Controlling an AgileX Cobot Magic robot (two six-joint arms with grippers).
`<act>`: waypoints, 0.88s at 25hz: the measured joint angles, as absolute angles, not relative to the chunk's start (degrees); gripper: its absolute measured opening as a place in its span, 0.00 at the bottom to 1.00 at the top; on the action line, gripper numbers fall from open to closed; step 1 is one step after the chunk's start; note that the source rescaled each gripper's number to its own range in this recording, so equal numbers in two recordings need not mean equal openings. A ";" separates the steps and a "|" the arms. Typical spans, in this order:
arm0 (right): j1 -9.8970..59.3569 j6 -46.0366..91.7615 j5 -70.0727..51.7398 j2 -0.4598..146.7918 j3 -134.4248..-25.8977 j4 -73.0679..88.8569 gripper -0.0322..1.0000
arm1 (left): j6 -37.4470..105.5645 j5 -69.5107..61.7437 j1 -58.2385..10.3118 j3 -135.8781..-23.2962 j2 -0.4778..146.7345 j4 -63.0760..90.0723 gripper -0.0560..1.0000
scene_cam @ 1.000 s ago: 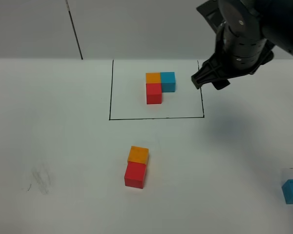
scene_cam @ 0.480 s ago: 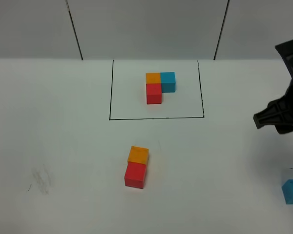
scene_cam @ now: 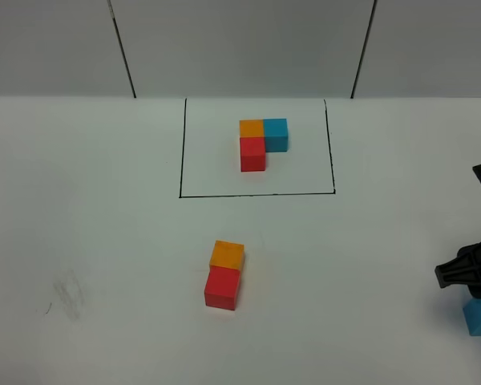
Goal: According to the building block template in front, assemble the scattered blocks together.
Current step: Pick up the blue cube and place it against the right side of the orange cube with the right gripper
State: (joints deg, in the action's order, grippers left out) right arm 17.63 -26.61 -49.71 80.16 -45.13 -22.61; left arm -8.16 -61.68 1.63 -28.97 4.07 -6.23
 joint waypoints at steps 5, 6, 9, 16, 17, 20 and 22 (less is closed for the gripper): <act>17.44 -27.43 -49.25 80.16 -44.80 -23.12 0.65 | -8.16 -61.68 1.63 -28.97 4.07 -6.23 0.06; 17.44 -27.84 -49.40 80.16 -44.80 -22.91 0.65 | -8.16 -61.68 1.63 -28.97 4.07 -6.23 0.06; 17.44 -28.25 -50.01 80.16 -44.80 -22.85 0.65 | -8.16 -61.68 1.63 -28.97 4.07 -6.23 0.06; 17.44 -28.25 -51.02 80.11 -43.30 -23.86 0.65 | -8.16 -61.68 1.63 -28.97 4.07 -6.23 0.06; 17.44 -28.25 -49.70 80.11 -42.38 -24.07 0.66 | -8.16 -61.68 1.63 -28.97 4.07 -6.23 0.06; 17.44 -28.43 -45.31 80.08 -39.68 -24.15 0.73 | -8.16 -61.68 1.63 -28.97 4.07 -6.23 0.06; 17.44 -28.59 -42.45 80.08 -38.69 -24.20 0.80 | -8.16 -61.68 1.63 -28.97 4.07 -6.23 0.06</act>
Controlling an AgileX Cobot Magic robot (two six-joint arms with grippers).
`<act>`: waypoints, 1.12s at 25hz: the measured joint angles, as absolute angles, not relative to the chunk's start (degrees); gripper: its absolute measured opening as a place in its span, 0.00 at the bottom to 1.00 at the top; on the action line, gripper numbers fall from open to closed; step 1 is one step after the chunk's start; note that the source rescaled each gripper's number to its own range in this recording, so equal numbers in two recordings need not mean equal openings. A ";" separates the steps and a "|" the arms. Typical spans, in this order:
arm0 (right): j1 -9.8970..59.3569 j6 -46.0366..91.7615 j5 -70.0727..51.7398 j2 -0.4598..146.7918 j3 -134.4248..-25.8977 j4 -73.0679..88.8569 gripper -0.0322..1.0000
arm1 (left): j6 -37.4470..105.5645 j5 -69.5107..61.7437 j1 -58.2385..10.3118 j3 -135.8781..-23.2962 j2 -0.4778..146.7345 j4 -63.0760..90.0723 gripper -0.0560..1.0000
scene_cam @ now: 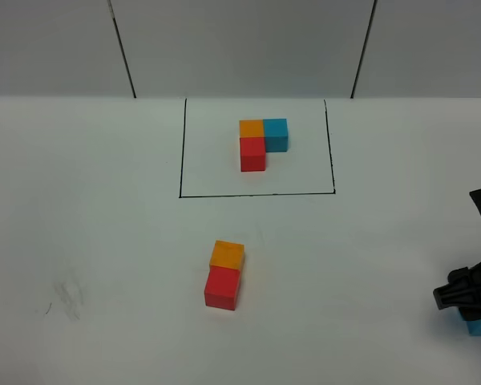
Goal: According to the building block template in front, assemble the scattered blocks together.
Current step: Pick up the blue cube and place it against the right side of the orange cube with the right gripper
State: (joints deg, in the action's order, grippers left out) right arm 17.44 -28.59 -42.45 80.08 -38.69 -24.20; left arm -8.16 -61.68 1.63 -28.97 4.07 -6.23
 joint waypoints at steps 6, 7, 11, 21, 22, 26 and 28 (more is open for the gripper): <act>16.42 -30.16 -39.67 80.08 -38.23 -24.67 0.94 | -8.16 -61.68 1.63 -28.97 4.07 -6.23 0.06; 16.08 -30.28 -39.67 80.08 -38.23 -24.67 0.94 | -8.16 -61.68 1.63 -28.97 4.07 -6.23 0.06; 15.36 -30.45 -39.55 80.08 -37.94 -24.67 0.94 | -8.16 -61.68 1.63 -28.97 4.07 -6.23 0.06; 14.00 -31.28 -34.55 85.21 -35.47 -25.05 0.94 | -8.16 -61.68 1.63 -28.97 4.07 -6.23 0.06; 14.00 -31.33 -34.24 85.68 -35.45 -25.11 0.94 | -8.16 -61.68 1.63 -28.97 4.07 -6.23 0.06; 14.00 -31.58 -33.48 88.30 -35.45 -25.55 0.94 | -8.16 -61.68 1.63 -28.97 4.07 -6.23 0.06; 14.00 -31.71 -32.51 89.23 -35.45 -25.61 0.94 | -8.16 -61.68 1.63 -28.97 4.07 -6.23 0.06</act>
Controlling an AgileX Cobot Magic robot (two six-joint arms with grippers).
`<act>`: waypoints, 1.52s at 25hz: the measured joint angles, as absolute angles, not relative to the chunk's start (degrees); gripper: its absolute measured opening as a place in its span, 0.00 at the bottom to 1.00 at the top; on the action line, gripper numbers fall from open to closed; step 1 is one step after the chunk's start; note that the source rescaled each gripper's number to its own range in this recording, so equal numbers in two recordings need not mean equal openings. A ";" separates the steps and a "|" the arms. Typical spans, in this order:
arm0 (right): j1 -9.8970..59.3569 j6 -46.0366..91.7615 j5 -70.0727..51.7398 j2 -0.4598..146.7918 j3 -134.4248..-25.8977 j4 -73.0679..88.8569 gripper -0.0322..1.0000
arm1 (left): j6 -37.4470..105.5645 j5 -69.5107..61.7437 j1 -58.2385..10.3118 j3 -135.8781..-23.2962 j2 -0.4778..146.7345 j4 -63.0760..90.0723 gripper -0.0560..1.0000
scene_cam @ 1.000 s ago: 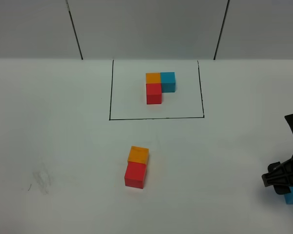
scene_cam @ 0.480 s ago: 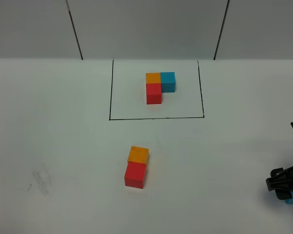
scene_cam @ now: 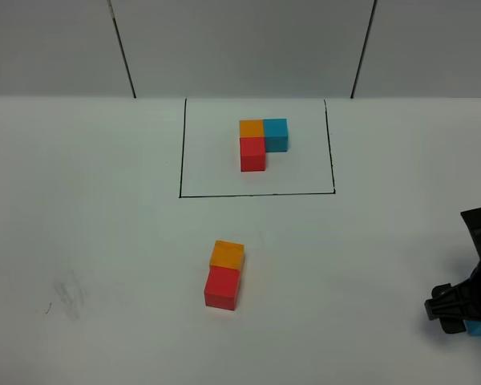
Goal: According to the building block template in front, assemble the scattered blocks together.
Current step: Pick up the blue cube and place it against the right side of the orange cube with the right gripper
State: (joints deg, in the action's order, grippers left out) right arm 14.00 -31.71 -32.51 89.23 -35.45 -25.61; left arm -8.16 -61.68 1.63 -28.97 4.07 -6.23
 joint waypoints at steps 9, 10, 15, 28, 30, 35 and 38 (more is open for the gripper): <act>13.83 -33.25 -30.73 91.19 -35.41 -26.93 0.94 | -8.16 -61.68 1.63 -28.97 4.07 -6.23 0.06; 13.78 -33.42 -30.40 91.69 -35.14 -26.99 0.94 | -8.16 -61.68 1.63 -28.97 4.07 -6.23 0.06; 13.15 -33.61 -28.91 93.35 -34.33 -27.07 0.93 | -8.16 -61.68 1.63 -28.97 4.07 -6.23 0.06; 13.15 -33.82 -27.03 93.46 -33.76 -28.55 0.50 | -8.16 -61.68 1.63 -28.97 4.07 -6.23 0.06; 13.15 -33.82 -26.97 93.46 -33.76 -28.95 0.50 | -8.16 -61.68 1.63 -28.97 4.07 -6.23 0.06; 13.15 -33.82 -26.39 93.46 -33.76 -30.17 0.50 | -8.16 -61.68 1.63 -28.97 4.07 -6.23 0.06; 13.15 -33.82 -26.34 93.46 -33.76 -30.17 0.50 | -8.16 -61.68 1.63 -28.97 4.07 -6.23 0.06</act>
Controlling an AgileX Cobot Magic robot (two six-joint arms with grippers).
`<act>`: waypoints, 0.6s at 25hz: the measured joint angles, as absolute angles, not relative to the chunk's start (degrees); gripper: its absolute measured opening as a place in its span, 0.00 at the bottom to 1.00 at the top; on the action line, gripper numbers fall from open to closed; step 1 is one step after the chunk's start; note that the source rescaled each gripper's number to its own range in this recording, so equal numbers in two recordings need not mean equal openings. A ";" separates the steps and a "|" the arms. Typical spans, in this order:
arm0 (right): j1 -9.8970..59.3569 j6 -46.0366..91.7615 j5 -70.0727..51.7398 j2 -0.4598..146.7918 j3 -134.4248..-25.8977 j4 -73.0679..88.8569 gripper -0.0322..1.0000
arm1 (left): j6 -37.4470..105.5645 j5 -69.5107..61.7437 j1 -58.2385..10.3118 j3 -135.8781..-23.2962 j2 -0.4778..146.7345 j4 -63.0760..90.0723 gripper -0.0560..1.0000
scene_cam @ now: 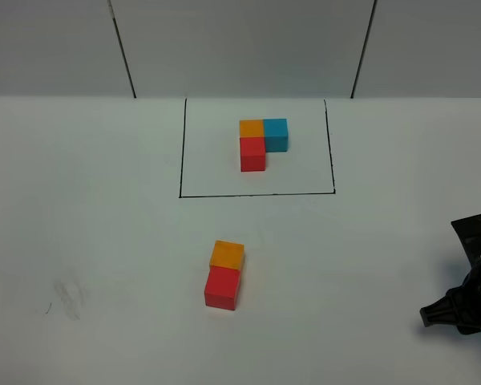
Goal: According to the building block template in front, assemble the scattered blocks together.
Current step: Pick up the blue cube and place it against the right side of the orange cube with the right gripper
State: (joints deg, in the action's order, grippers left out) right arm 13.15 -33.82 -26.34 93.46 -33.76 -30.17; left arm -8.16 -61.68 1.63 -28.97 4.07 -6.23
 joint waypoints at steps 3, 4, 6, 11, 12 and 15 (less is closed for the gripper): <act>13.15 -33.45 -26.34 93.46 -33.76 -30.17 0.50 | -8.16 -61.68 1.63 -28.97 4.07 -6.23 0.06; 13.15 -33.34 -26.34 93.46 -33.76 -30.17 0.50 | -8.16 -61.68 1.63 -28.97 4.07 -6.23 0.06; 13.15 -32.78 -26.34 93.46 -33.76 -30.17 0.50 | -8.16 -61.68 1.63 -28.97 4.07 -6.23 0.06; 13.15 -28.84 -26.34 93.22 -33.72 -29.49 0.50 | -8.16 -61.68 1.63 -28.97 4.07 -6.23 0.06; 13.15 -27.94 -26.34 92.69 -33.72 -28.82 0.50 | -8.16 -61.68 1.63 -28.97 4.07 -6.23 0.06; 13.15 -24.19 -26.89 90.03 -34.56 -24.91 0.50 | -8.16 -61.68 1.63 -28.97 4.07 -6.28 0.06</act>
